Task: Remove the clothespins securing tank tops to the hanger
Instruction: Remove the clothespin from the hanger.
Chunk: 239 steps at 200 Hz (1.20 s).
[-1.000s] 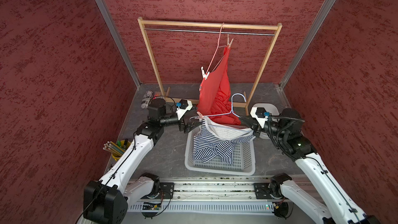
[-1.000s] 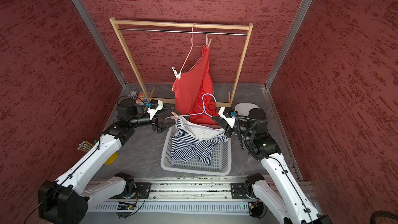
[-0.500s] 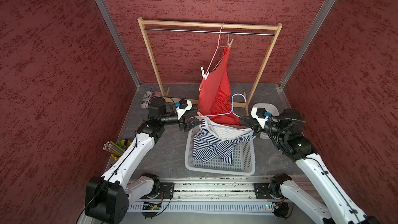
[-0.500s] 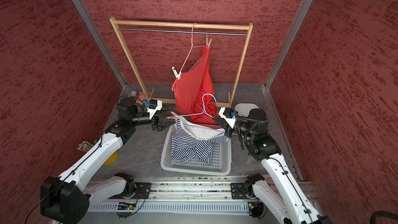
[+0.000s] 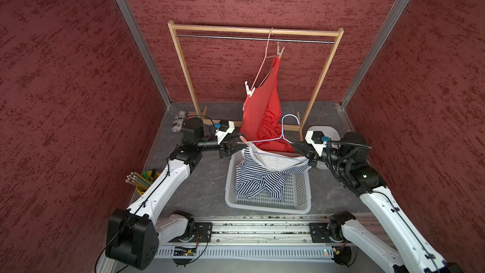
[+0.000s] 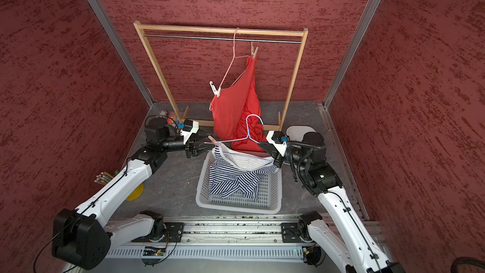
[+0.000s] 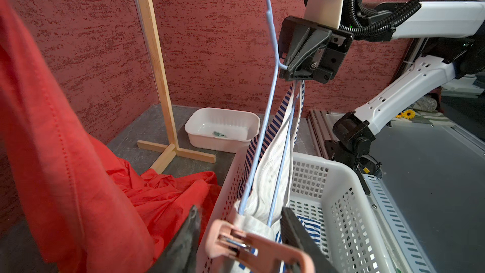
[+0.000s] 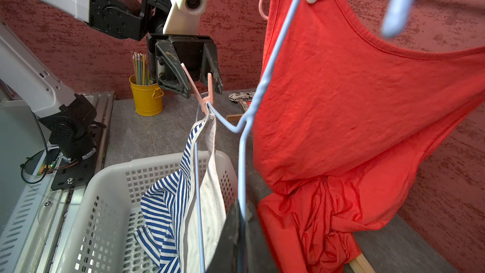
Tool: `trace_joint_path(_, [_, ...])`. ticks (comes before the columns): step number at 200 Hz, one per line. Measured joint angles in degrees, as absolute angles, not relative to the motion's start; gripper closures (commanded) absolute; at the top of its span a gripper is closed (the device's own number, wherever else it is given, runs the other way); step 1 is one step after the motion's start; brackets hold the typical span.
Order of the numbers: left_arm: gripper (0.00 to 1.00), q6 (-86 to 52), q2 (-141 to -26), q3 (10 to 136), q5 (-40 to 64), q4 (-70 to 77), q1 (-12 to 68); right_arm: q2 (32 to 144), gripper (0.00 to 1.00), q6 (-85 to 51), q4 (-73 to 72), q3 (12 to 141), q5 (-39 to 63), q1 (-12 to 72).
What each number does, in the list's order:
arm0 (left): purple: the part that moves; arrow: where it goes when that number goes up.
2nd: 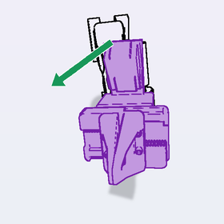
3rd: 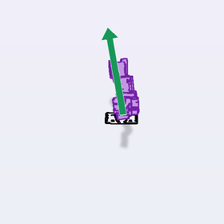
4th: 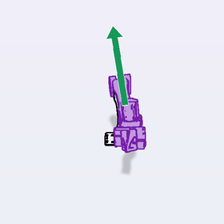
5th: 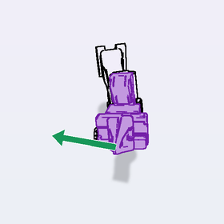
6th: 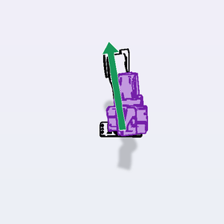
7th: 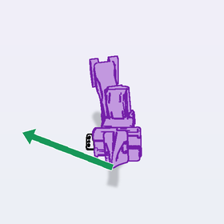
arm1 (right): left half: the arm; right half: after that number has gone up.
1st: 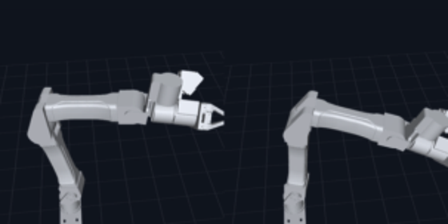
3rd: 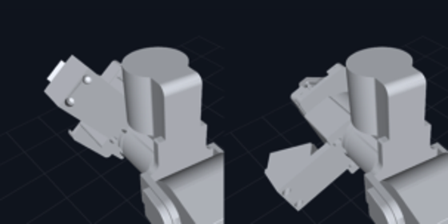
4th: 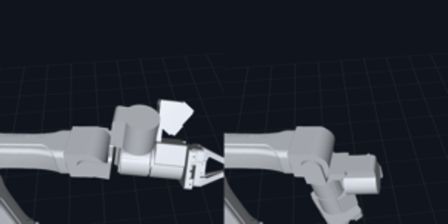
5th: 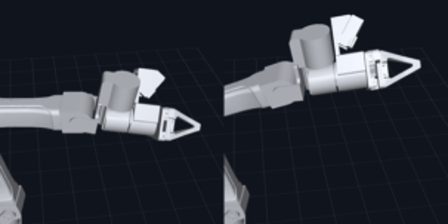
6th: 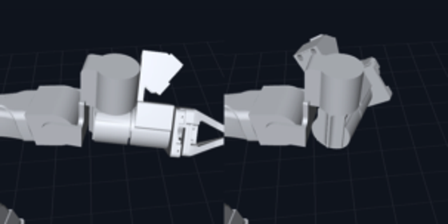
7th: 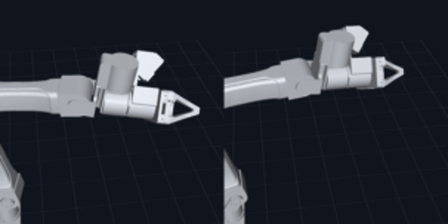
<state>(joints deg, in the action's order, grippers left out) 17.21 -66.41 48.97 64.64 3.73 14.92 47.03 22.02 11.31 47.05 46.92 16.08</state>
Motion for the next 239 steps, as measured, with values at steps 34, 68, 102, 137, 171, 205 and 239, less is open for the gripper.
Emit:
trace_joint_path(34, [0.69, 17.17, -66.81, 49.52, 65.17, 3.51, 15.07, 46.96, 1.0, 21.87, 11.11, 47.0, 46.92, 16.08])
trace_joint_path(68, [0.81, 17.21, -66.81, 50.28, 65.73, 2.83, 15.11, 46.96, 1.0, 21.82, 10.92, 46.94, 46.89, 16.08])
trace_joint_path(102, [1.0, 17.37, -66.81, 51.18, 65.65, 1.19, 15.53, 46.94, 1.0, 21.8, 10.87, 46.94, 46.81, 16.08])
trace_joint_path(137, [1.0, 17.32, -66.78, 51.22, 61.95, 0.93, 17.17, 46.94, 1.0, 21.85, 10.96, 46.94, 46.41, 16.08])
trace_joint_path(171, [1.0, 16.1, -66.32, 51.11, 57.32, 1.87, 17.76, 47.64, 1.0, 21.91, 11.03, 46.94, 45.76, 16.08])
trace_joint_path(205, [1.0, 12.78, -64.12, 49.17, 53.45, 7.22, 16.45, 49.84, 1.0, 21.91, 11.81, 46.94, 45.39, 16.29])
trace_joint_path(239, [1.0, 10.28, -62.7, 48.51, 52.49, 10.76, 14.76, 51.03, 1.0, 21.5, 13.02, 46.83, 44.69, 17.41])
